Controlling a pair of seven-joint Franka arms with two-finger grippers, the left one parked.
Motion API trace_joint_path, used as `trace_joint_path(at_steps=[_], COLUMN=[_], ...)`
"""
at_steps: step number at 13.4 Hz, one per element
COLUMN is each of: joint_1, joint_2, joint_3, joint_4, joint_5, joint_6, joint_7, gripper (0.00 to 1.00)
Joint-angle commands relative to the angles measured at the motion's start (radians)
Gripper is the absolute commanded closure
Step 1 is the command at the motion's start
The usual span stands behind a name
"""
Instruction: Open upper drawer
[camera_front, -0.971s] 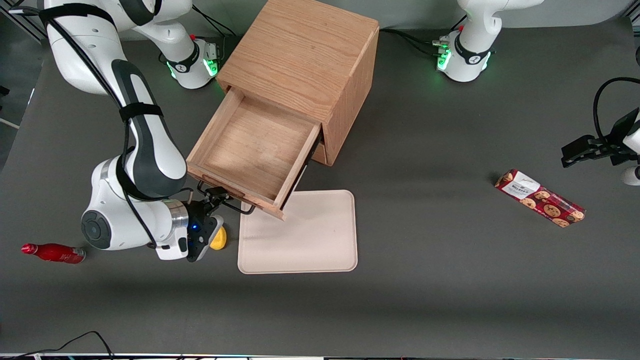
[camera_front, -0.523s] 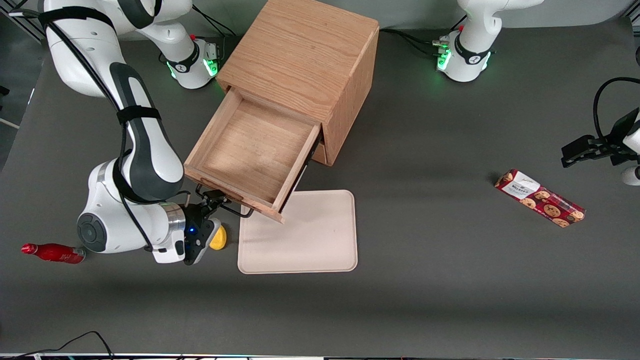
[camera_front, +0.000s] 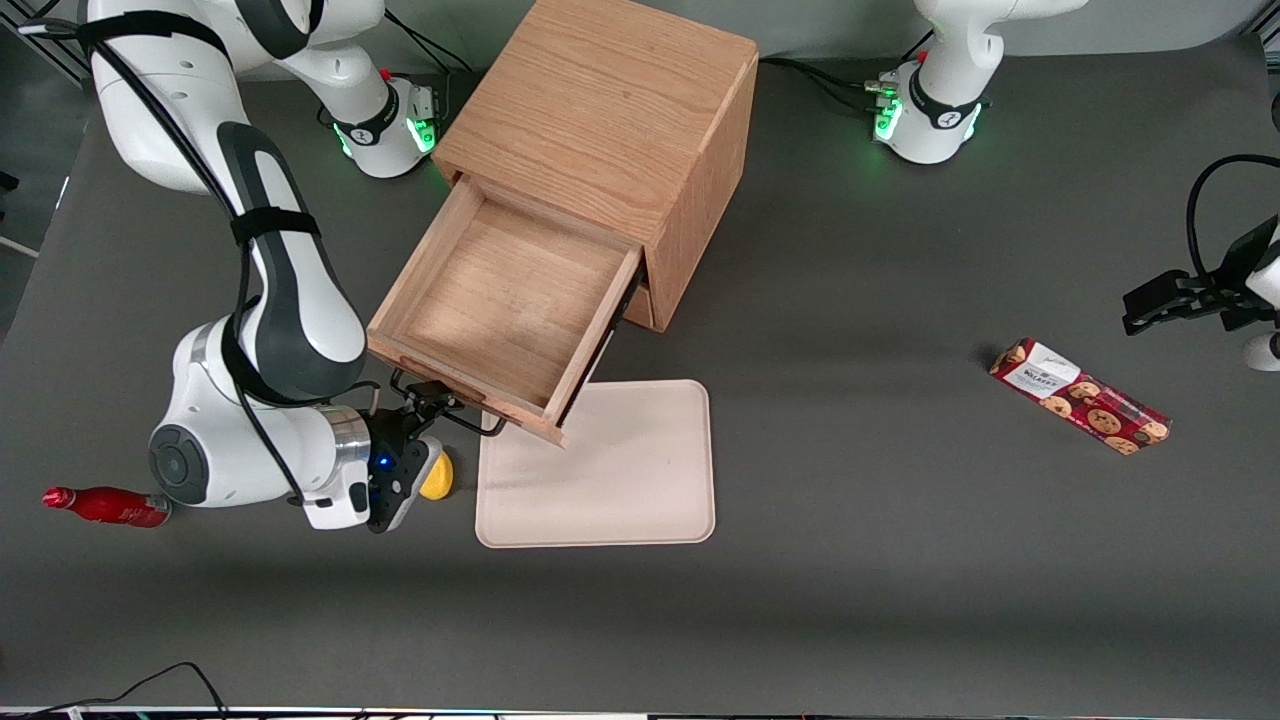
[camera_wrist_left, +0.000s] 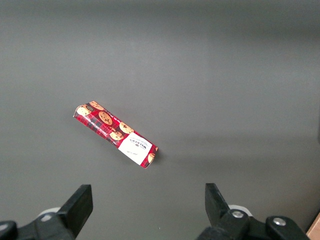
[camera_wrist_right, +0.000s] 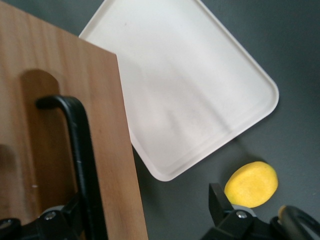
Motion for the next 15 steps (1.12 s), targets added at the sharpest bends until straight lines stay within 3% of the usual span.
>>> trace_joint_path(at_steps=[1, 6, 11, 15], joint_1=[-0.021, -0.013, 0.010, 0.071], joint_2=[-0.022, -0.111, -0.308, -0.522], joint_3=[0.019, 0.008, -0.024, -0.138], joint_4=[0.044, 0.098, 0.009, -0.196], joint_5=[-0.006, -0.032, -0.109, -0.213], joint_6=[-0.045, -0.169, -0.275, -0.243], joint_7=[-0.018, 0.015, 0.445, 0.666], gripper=[0.00, 0.00, 0.00, 0.00])
